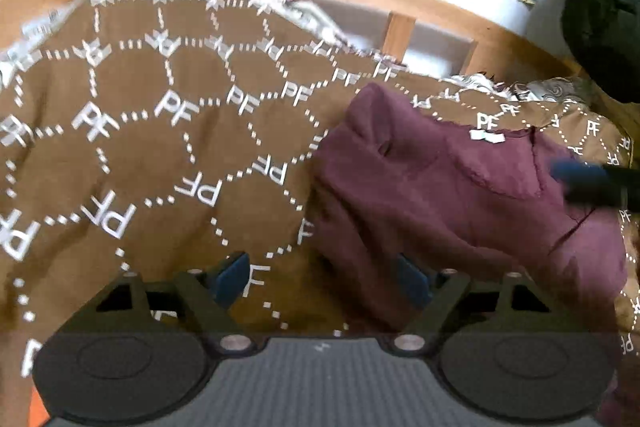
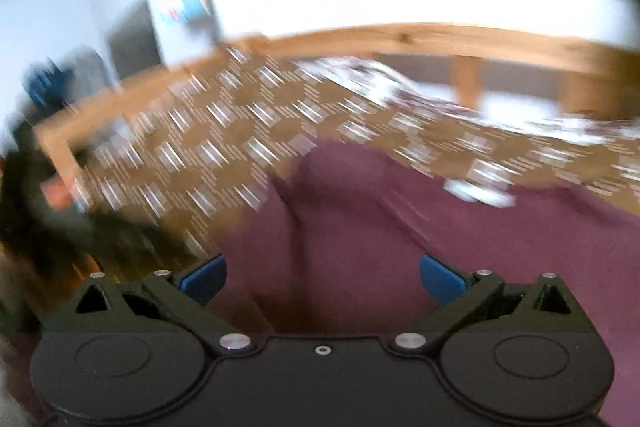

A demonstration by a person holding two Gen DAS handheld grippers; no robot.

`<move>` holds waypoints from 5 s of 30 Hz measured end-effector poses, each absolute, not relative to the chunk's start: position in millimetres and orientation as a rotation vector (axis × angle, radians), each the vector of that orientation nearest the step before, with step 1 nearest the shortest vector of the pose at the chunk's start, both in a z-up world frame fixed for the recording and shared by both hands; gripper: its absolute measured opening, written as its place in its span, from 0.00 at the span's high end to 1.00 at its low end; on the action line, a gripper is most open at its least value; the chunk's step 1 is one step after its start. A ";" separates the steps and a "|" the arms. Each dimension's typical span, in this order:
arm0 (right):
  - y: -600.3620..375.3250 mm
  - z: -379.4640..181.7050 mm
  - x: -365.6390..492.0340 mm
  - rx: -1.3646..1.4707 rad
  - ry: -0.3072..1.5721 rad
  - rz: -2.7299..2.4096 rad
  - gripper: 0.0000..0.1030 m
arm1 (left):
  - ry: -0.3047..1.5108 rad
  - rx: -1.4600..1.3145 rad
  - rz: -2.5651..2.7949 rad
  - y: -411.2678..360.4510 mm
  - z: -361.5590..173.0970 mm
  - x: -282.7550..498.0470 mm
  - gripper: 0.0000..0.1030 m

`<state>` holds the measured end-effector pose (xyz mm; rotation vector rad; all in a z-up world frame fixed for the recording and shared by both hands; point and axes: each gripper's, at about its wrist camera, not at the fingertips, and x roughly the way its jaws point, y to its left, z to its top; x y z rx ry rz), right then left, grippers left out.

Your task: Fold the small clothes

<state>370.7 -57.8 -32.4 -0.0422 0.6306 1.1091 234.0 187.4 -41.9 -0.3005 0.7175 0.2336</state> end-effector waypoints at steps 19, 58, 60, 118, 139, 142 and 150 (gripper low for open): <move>120.3 -53.9 481.0 0.117 1.004 1.060 0.98 | 0.695 -0.397 0.150 218.1 -67.2 259.9 0.94; -11.9 -84.6 425.0 -0.057 0.949 1.140 0.29 | 0.608 -0.384 0.276 211.5 -52.3 246.8 0.38; -32.9 -87.9 414.0 -0.077 0.967 1.153 0.28 | 0.601 -0.397 0.260 211.4 -51.4 247.0 0.33; 21.1 -92.3 455.6 0.618 1.247 1.097 0.14 | 0.755 -0.330 0.230 196.0 -77.3 245.2 0.19; -195.9 -59.8 317.4 0.311 1.071 0.835 0.00 | 0.848 -0.317 -0.006 153.5 -43.0 174.7 0.02; -225.8 -58.7 288.7 0.286 1.081 0.814 0.00 | 0.866 -0.243 -0.014 129.2 -40.4 151.8 0.00; -274.2 -62.3 204.9 0.130 1.068 0.732 0.00 | 0.823 0.016 -0.072 58.3 -26.3 104.5 0.00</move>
